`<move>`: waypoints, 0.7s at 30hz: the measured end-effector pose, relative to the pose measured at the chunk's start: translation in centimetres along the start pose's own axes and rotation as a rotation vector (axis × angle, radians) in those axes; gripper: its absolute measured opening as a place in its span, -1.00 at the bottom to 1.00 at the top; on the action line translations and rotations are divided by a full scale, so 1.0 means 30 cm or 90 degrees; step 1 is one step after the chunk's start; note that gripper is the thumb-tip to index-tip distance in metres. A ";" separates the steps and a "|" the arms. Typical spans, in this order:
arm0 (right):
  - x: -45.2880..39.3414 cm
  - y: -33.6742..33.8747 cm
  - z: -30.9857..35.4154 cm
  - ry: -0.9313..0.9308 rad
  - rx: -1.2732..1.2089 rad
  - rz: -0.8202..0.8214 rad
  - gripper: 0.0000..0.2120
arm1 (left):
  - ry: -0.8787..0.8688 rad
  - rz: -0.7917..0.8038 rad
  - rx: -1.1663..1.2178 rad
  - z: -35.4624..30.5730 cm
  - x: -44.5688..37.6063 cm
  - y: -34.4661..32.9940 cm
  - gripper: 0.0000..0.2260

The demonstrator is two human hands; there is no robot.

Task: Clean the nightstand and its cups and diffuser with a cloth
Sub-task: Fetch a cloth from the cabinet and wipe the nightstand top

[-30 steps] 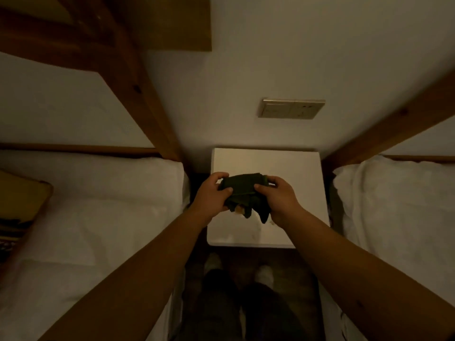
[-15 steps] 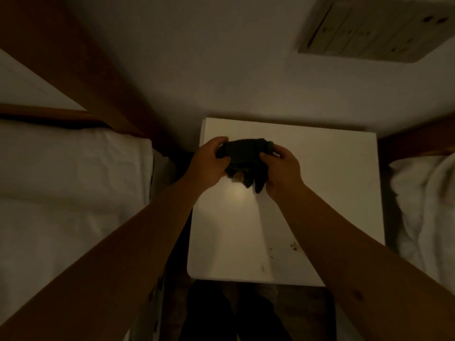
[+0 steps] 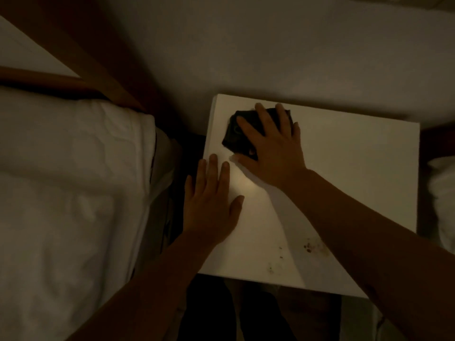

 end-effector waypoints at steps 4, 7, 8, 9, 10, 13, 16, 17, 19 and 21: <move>-0.064 -0.007 -0.021 -0.014 0.017 -0.016 -0.47 | -0.025 -0.004 -0.041 0.000 0.010 -0.014 -0.29; -0.097 -0.001 -0.031 0.000 0.023 -0.033 -0.55 | -0.053 0.011 -0.051 0.004 0.049 -0.033 -0.29; -0.106 -0.001 -0.033 0.005 0.027 -0.039 -0.56 | -0.057 0.013 -0.045 0.005 0.053 -0.035 -0.30; -0.114 0.001 -0.038 0.010 0.029 -0.043 -0.56 | -0.060 0.016 -0.036 0.004 0.047 -0.033 -0.31; -0.115 -0.001 -0.037 0.016 0.024 -0.048 -0.57 | -0.059 0.020 -0.028 0.003 0.048 -0.030 -0.32; -0.108 -0.003 -0.037 0.016 -0.003 -0.064 -0.58 | -0.060 0.033 -0.016 0.005 0.045 -0.024 -0.33; -0.090 -0.016 -0.024 0.013 -0.033 -0.070 -0.57 | -0.065 0.021 -0.004 0.010 0.046 -0.028 -0.33; -0.071 -0.027 -0.018 0.008 -0.043 -0.065 -0.56 | -0.070 0.015 -0.001 0.010 0.049 -0.030 -0.33; -0.024 -0.049 0.001 0.007 -0.067 -0.067 -0.56 | -0.079 0.006 0.008 0.011 0.047 -0.028 -0.34; 0.045 -0.075 0.031 0.003 -0.090 -0.088 -0.58 | -0.096 -0.008 0.036 0.012 0.049 -0.027 -0.33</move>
Point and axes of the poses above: each hand's wrist, its own x-axis away from the middle knuckle, its own y-axis out of the back of the hand, z = x × y, the point moved 2 cm from there along -x, towards the middle knuckle, and after that the axes turned 12 degrees about z, right-handed, at the moved point
